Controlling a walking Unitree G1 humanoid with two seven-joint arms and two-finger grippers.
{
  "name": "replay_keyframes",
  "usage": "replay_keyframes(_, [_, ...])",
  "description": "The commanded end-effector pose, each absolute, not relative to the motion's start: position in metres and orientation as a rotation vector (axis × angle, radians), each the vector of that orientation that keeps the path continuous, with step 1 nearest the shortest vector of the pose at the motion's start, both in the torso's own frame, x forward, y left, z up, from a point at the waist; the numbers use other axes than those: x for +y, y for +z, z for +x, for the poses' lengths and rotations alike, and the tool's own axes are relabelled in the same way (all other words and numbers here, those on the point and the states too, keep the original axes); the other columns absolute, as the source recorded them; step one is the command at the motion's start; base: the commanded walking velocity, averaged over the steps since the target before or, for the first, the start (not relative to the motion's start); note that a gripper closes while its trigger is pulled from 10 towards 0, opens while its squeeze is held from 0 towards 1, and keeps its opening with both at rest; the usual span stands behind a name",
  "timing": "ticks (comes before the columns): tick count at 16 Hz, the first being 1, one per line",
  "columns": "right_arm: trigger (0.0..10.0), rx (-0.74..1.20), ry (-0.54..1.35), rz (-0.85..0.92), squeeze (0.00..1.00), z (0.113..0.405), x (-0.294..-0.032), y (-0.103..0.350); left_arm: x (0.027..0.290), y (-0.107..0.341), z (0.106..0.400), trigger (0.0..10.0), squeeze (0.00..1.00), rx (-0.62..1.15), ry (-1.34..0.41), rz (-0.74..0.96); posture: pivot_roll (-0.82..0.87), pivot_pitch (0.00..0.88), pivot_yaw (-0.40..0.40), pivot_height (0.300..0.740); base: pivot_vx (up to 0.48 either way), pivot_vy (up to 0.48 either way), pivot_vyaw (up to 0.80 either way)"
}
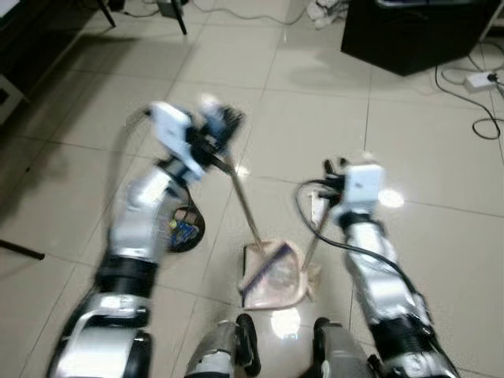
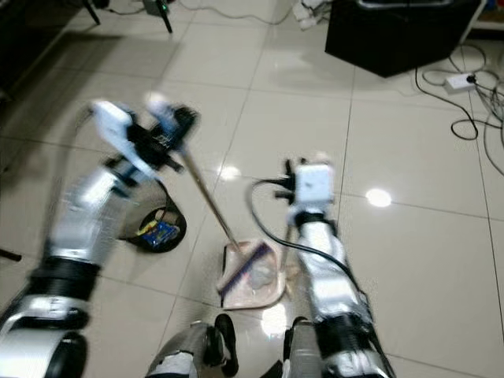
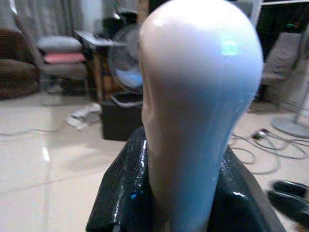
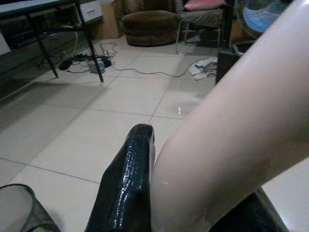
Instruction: Sweep floor
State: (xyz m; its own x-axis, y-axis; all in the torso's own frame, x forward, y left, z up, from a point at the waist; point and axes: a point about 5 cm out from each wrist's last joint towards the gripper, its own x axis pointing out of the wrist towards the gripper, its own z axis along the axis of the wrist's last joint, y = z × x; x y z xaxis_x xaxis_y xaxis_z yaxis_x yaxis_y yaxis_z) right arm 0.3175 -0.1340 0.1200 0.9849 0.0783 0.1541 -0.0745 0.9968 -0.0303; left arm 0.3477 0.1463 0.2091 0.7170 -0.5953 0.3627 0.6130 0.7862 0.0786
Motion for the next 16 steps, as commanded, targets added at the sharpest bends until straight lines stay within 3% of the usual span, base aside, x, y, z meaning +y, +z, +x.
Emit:
replay_keyframes(1, [10.0, -0.18, 0.09, -0.001, 0.0, 0.316, -0.134, 0.128, 0.161, 0.22, 0.343, 10.0, 0.0, -0.421, -0.63, 0.017, -0.04, 0.134, 0.132, 0.74, 0.0, 0.0, 0.0])
replay_keyframes(3, [10.0, -0.204, 0.086, 0.005, 0.0, 0.314, -0.143, 0.139, 0.179, 0.223, 0.336, 10.0, 0.0, -0.426, -0.566, 0.116, -0.04, 0.115, 0.126, 0.74, 0.0, 0.0, 0.0])
replay_keyframes(8, [10.0, -0.246, 0.093, -0.002, 0.0, 0.313, -0.156, 0.173, 0.214, 0.223, 0.314, 10.0, 0.0, -0.372, -0.417, 0.14, -0.03, 0.08, 0.112, 0.74, 0.0, 0.0, 0.0])
replay_keyframes(13, [10.0, -0.344, 0.128, 0.004, 0.0, 0.321, -0.153, 0.236, 0.208, 0.163, 0.289, 10.0, 0.0, -0.165, -0.294, 0.111, -0.05, 0.062, 0.083, 0.74, 0.0, 0.0, 0.0])
replay_keyframes(16, [10.0, -0.384, 0.14, 0.058, 0.0, 0.324, -0.15, 0.264, 0.206, 0.145, 0.279, 10.0, 0.0, -0.129, -0.179, 0.238, -0.04, 0.057, 0.07, 0.74, 0.0, 0.0, 0.27])
